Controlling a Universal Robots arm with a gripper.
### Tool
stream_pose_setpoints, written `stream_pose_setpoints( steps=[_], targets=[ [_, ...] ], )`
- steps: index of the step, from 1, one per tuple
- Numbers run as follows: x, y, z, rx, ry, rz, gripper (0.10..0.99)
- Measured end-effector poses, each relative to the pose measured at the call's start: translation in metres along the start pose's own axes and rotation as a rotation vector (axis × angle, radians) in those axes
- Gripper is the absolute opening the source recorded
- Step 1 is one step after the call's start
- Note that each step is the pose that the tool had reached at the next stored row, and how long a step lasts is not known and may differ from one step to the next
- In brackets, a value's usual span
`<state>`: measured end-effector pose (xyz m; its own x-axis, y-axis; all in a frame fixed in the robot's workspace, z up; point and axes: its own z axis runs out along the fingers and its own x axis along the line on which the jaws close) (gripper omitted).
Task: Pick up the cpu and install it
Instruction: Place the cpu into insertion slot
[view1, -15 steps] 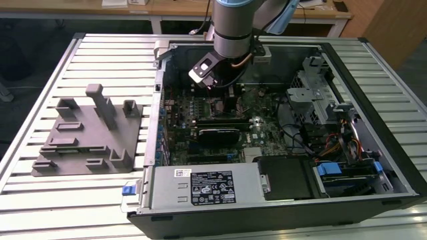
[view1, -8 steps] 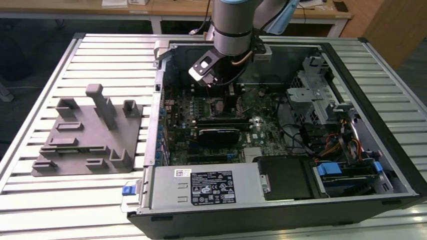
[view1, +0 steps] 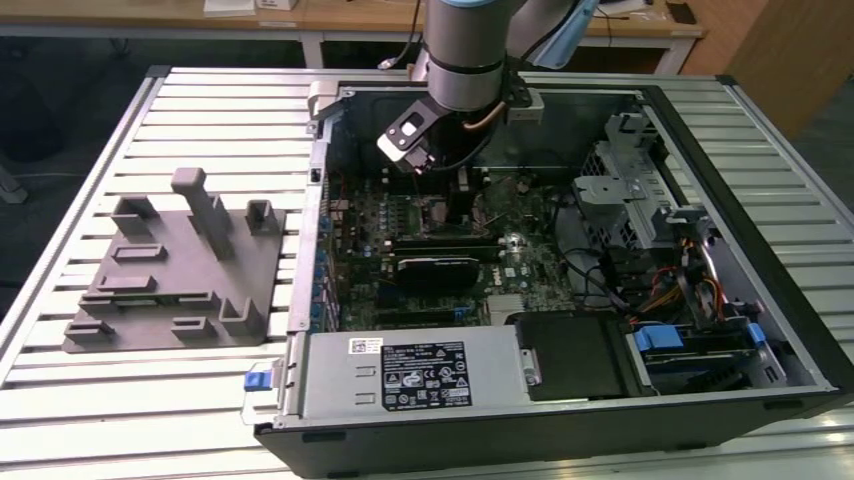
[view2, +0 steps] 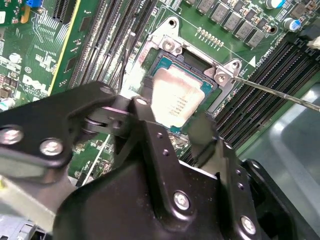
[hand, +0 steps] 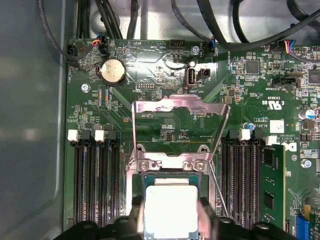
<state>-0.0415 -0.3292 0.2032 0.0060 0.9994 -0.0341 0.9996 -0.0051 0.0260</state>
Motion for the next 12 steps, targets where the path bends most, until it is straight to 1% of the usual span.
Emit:
stream_pose_setpoints(
  steps=[1, 6, 8, 12],
  targets=[
    [-0.0001, 0.0001, -0.0029, 0.0, 0.0, 0.0, 0.106],
    [-0.0001, 0.0001, -0.0031, 0.0, 0.0, 0.0, 0.106],
    [-0.0002, 0.0001, -0.0057, 0.0, 0.0, 0.0, 0.106],
    [-0.0002, 0.0001, -0.0059, 0.0, 0.0, 0.0, 0.106]
  ],
)
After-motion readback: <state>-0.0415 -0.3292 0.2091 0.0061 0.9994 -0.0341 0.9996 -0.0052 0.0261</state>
